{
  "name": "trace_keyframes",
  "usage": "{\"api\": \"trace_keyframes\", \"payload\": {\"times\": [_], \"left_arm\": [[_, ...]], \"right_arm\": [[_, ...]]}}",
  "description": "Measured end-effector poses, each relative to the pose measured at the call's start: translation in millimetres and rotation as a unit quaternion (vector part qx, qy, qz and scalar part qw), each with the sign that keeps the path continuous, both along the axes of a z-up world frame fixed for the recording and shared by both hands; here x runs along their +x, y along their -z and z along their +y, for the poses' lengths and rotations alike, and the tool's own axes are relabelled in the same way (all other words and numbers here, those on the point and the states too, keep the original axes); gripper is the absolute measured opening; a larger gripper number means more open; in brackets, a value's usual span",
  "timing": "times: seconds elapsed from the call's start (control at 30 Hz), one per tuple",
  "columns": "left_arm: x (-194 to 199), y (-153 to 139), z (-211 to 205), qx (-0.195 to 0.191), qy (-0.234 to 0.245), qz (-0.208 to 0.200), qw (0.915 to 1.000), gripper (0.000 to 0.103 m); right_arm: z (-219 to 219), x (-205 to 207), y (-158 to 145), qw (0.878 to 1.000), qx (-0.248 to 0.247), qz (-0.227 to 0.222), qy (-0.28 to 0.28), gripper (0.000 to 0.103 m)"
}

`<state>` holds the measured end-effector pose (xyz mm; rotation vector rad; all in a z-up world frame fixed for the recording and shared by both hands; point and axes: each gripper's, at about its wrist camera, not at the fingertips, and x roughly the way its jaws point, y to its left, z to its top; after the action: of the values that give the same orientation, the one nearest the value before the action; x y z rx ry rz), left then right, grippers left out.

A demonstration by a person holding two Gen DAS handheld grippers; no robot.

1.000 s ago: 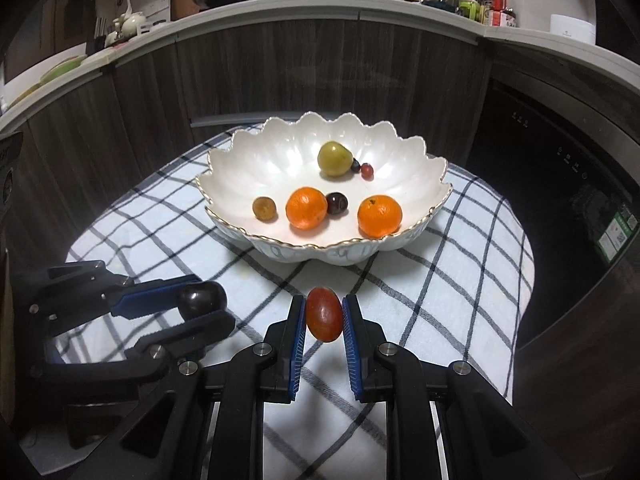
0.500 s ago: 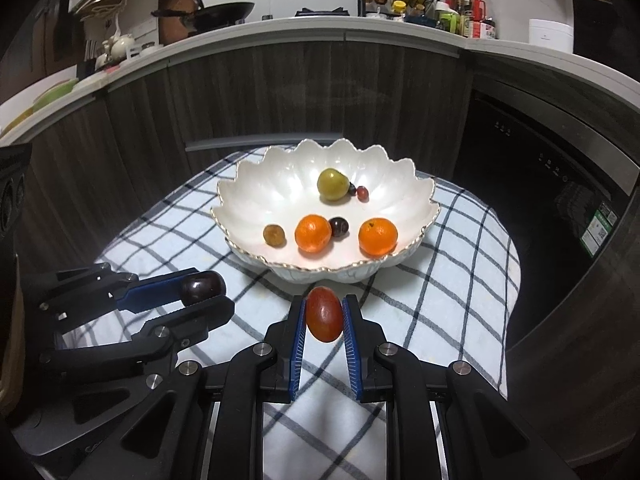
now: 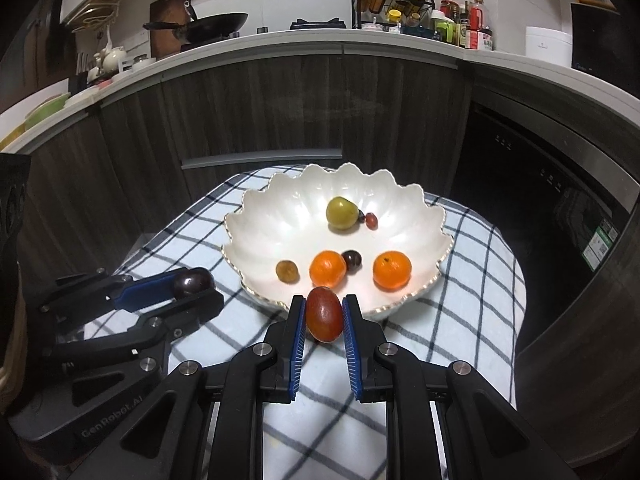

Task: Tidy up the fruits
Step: 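Lift both held fruits and carry them over the bowl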

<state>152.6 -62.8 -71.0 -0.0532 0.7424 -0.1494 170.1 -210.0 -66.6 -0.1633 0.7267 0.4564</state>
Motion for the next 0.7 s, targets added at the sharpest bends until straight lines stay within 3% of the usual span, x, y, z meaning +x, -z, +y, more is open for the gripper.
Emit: {"api": "trace_keyframes", "payload": {"times": [0.7], "left_arm": [[82,-9,42,0.019,0.029,0.006,0.9994,0.027]], "right_arm": [[34,66,-7,0.997,-0.004,0.012,0.079,0.02]]}}
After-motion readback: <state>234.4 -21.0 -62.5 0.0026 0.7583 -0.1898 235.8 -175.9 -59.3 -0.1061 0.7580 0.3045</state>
